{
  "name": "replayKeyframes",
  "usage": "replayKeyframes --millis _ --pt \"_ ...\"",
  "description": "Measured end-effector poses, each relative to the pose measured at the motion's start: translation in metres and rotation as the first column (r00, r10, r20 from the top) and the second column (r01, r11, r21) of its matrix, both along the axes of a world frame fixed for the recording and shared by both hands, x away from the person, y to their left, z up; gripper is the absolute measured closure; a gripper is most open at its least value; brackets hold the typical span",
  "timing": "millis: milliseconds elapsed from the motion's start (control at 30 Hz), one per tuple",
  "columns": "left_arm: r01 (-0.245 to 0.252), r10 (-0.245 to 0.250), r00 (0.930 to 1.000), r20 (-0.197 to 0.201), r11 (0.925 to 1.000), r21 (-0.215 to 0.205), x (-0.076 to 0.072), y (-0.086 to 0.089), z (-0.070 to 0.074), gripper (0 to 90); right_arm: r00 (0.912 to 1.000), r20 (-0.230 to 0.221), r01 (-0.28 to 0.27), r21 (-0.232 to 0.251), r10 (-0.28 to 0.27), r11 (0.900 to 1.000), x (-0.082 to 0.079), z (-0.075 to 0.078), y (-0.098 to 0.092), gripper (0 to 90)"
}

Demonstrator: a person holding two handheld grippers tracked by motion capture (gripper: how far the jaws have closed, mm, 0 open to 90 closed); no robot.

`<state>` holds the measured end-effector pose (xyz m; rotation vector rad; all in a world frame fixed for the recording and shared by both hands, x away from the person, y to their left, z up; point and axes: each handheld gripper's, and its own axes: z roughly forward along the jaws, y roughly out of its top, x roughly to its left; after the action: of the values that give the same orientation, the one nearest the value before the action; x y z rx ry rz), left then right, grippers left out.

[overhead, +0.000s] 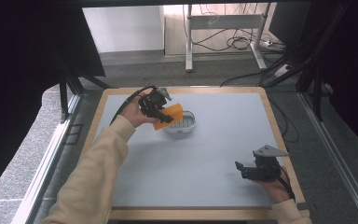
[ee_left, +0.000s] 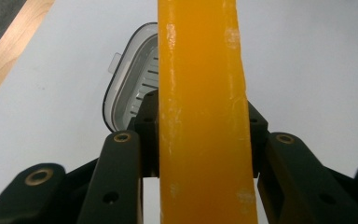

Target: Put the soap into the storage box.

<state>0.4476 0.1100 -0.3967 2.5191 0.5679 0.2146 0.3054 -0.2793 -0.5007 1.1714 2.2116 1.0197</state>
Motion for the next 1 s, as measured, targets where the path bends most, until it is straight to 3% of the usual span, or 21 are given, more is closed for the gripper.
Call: replayKeyframes --millis 233,433,1000 --pt "0.023 -0.023 0.9997 -0.013 0.9994 0.024 0.009 -0.010 -0.003 61.9 1.0000 0.000 -0.004 0.002 0.004 1.000 0.000 0.000 0.000 16.1" --pt "0.040 -0.040 0.9990 -0.018 0.9990 0.021 0.020 -0.016 -0.001 61.8 1.0000 0.000 0.001 0.003 -0.001 1.000 0.000 0.000 -0.002 16.1" --pt "0.092 -0.089 0.9953 -0.038 0.9930 0.074 0.045 -0.040 -0.017 61.9 1.0000 0.006 0.005 -0.004 -0.005 1.000 0.000 0.000 -0.003 16.1"
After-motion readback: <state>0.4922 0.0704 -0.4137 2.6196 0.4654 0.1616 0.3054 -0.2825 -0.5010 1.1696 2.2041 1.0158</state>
